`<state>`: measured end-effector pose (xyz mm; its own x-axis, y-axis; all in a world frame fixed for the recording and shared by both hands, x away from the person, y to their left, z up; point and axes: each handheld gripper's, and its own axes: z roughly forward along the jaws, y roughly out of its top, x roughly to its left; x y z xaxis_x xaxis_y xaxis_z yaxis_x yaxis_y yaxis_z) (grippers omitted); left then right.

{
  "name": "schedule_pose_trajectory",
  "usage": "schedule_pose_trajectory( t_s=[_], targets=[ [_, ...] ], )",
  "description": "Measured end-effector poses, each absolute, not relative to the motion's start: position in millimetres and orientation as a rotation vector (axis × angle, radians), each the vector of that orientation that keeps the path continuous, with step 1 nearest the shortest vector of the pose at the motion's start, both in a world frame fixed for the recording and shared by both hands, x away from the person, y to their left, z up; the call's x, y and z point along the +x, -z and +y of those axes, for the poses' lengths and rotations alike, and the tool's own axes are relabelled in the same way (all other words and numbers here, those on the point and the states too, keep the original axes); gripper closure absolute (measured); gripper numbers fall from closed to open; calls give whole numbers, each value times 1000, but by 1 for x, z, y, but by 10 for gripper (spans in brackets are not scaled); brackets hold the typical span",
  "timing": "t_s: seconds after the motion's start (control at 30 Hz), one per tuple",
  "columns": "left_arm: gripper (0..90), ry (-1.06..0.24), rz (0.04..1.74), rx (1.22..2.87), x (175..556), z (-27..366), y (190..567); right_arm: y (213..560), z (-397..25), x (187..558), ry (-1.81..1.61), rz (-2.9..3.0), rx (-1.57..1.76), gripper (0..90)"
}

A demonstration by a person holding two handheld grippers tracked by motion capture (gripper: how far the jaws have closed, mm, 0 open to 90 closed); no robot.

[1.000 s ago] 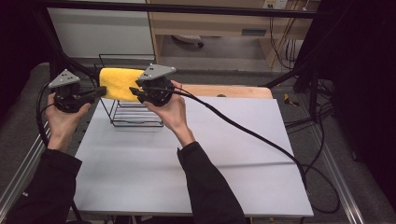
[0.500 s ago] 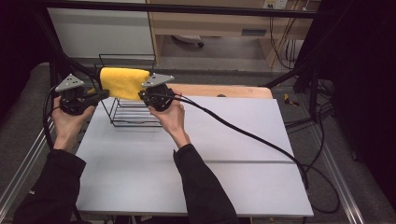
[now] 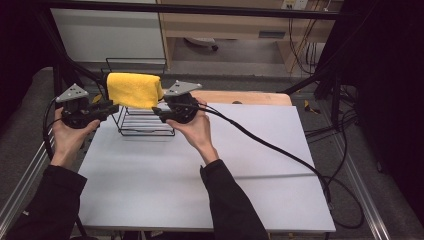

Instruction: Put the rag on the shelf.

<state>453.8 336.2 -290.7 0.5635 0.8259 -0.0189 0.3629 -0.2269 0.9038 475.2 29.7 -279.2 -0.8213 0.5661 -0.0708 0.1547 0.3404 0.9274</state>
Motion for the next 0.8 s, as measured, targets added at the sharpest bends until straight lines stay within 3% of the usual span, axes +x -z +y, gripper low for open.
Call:
schedule_pose_trajectory(
  t_s=[0.13, 0.4, 0.8],
  targets=[
    [489, -574, 979, 1854, 449, 333, 297, 280, 8, 471, -1495, 2261, 682, 348],
    [293, -539, 963, 1922, 438, 320, 313, 292, -41, 461, -1478, 2271, 760, 174],
    [154, -493, 919, 1920, 423, 297, 339, 323, -123, 445, -1439, 2228, 934, 59]
  ],
)
